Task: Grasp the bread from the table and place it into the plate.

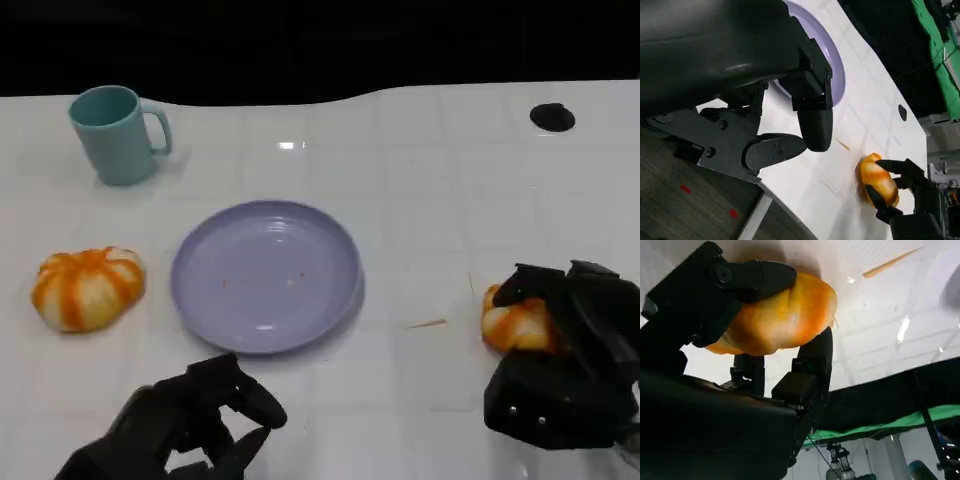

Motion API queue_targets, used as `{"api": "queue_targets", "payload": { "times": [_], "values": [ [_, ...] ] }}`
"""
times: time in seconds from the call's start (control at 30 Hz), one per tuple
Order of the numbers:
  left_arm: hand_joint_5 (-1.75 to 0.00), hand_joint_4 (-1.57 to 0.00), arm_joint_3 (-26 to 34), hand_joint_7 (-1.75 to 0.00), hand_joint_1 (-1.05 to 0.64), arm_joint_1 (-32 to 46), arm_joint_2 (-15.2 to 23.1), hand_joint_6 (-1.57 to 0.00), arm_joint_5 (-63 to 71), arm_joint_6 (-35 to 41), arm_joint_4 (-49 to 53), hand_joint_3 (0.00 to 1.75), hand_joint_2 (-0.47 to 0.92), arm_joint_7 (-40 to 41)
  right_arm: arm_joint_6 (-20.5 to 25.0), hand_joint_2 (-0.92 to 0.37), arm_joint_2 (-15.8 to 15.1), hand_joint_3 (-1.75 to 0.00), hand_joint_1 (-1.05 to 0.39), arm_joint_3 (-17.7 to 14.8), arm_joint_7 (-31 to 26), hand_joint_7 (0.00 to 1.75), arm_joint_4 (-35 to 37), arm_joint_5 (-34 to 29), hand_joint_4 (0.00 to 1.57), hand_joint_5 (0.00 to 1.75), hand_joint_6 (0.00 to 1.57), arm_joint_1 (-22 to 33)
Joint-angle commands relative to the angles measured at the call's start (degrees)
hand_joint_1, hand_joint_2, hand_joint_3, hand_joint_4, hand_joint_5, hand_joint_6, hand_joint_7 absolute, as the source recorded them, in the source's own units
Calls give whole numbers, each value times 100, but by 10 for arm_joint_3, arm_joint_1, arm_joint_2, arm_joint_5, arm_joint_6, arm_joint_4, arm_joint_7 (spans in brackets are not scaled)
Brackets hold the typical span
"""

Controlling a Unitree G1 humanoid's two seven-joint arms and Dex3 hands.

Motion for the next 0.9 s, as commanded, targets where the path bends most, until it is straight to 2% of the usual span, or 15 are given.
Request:
{"api": "queue_targets", "payload": {
  "times": [0.03, 0.17, 0.3, 0.43, 0.63, 0.9],
  "values": [
    [-175, -62, -1, -127, -25, 4, 4, -63, 5, 2, -8, 64, 81, 3, -23, -35, -5, -120, -11, -6, -14, 156, -14, 13, 92, 175, 79, -8],
    [-175, -61, -1, -127, -24, 5, 3, -62, 4, 7, -12, 64, 81, 2, -36, -34, -9, -124, -11, -6, -8, 161, -40, 15, 92, 175, 76, -6],
    [-175, -62, -2, -127, -23, 3, 4, -62, 4, 5, -10, 64, 81, 2, -48, -36, -6, -119, -9, -9, 13, 173, -69, 29, 91, 175, 69, -8],
    [-175, -63, -3, -127, -22, 2, 3, -63, 5, 9, -10, 65, 81, 2, -72, -32, -1, -127, -8, -8, 41, 164, -105, 52, 93, 175, 75, -12],
    [-175, -63, -5, -127, -20, 0, 4, -63, 13, 8, -8, 66, 80, 6, -91, -27, 25, -140, -9, -5, 110, 160, -135, 111, 95, 175, 79, -25],
    [-174, -60, -3, -125, -20, 6, 5, -63, 15, -2, -4, 68, 78, 2, -91, -26, 76, -142, -8, 14, 137, 161, -120, 114, 95, 175, 79, -55]
  ]
}}
